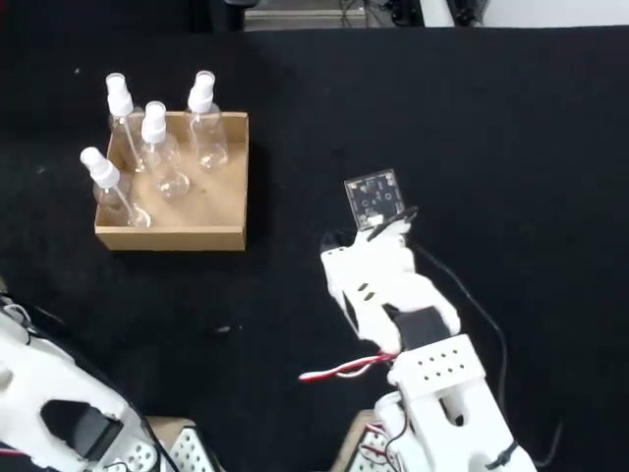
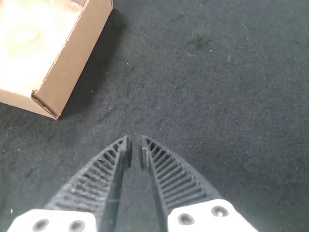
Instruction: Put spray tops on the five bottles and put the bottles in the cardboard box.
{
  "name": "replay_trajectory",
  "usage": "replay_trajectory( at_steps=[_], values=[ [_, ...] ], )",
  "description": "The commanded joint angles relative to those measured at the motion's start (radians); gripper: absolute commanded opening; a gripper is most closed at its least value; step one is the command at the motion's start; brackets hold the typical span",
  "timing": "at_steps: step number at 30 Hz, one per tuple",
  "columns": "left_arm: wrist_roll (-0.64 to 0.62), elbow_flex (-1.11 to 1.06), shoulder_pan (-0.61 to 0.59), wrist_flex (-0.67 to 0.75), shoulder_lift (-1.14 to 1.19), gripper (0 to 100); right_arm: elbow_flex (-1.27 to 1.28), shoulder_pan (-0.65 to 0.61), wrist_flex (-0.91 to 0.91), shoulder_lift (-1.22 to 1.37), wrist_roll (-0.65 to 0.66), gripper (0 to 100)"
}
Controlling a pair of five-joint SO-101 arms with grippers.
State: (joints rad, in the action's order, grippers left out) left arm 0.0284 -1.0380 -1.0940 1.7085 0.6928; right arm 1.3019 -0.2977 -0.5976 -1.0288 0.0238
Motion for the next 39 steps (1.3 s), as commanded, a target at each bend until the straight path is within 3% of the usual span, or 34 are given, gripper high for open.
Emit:
replay_trajectory(
  at_steps=[1,6,14,35,39],
  values=[
    [-0.006,-0.076,0.01,0.018,-0.19,30,-0.005,-0.009,0.021,-0.021,0.011,1.1],
    [-0.002,-0.143,0.036,0.008,-0.304,30,-0.005,-0.008,0.021,-0.021,0.011,1.1],
    [-0.006,-0.088,0.024,-0.184,-0.311,30,-0.005,-0.008,0.021,-0.021,0.011,1.1],
    [0.002,-0.05,0.01,-0.187,-0.318,30,-0.005,-0.008,0.021,-0.019,0.011,1.1],
    [0.002,-0.062,0.008,-0.117,-0.347,30,-0.005,-0.008,0.021,-0.019,0.011,1.1]
  ],
)
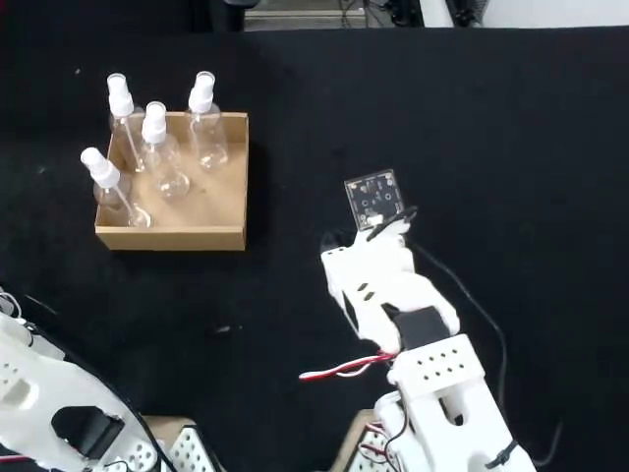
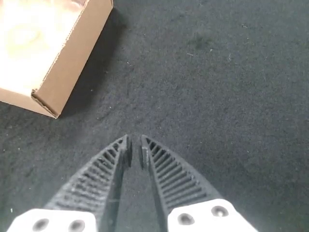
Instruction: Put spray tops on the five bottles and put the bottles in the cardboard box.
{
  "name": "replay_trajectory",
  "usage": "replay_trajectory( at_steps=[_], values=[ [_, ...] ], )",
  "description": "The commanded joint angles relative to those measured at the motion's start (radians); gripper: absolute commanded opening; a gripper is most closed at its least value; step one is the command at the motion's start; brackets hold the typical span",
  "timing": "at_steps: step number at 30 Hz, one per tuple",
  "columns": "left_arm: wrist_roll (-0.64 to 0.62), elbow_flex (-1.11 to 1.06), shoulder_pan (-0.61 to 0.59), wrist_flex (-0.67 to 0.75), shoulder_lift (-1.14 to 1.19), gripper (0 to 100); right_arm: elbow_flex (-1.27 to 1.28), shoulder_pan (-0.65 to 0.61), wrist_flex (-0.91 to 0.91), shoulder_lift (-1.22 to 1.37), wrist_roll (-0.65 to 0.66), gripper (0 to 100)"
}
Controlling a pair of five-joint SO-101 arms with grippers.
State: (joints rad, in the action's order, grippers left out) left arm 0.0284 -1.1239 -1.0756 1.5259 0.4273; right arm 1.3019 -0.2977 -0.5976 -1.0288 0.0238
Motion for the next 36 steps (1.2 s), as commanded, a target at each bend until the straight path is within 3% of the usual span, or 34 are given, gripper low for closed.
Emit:
replay_trajectory(
  at_steps=[1,8,16,36],
  values=[
    [0.002,0.015,-0.01,0.069,-0.094,30,-0.005,-0.008,0.021,-0.019,0.011,1.1],
    [0.002,-0.019,0.004,0.061,-0.124,30,-0.005,-0.008,0.021,-0.019,0.011,1.1],
    [0.002,0.019,-0.007,-0.081,-0.127,30,-0.005,-0.008,0.021,-0.019,0.011,1.1],
    [0.002,-0.002,0.004,-0.083,-0.126,30,-0.005,-0.008,0.021,-0.019,0.011,1.1]
  ],
)
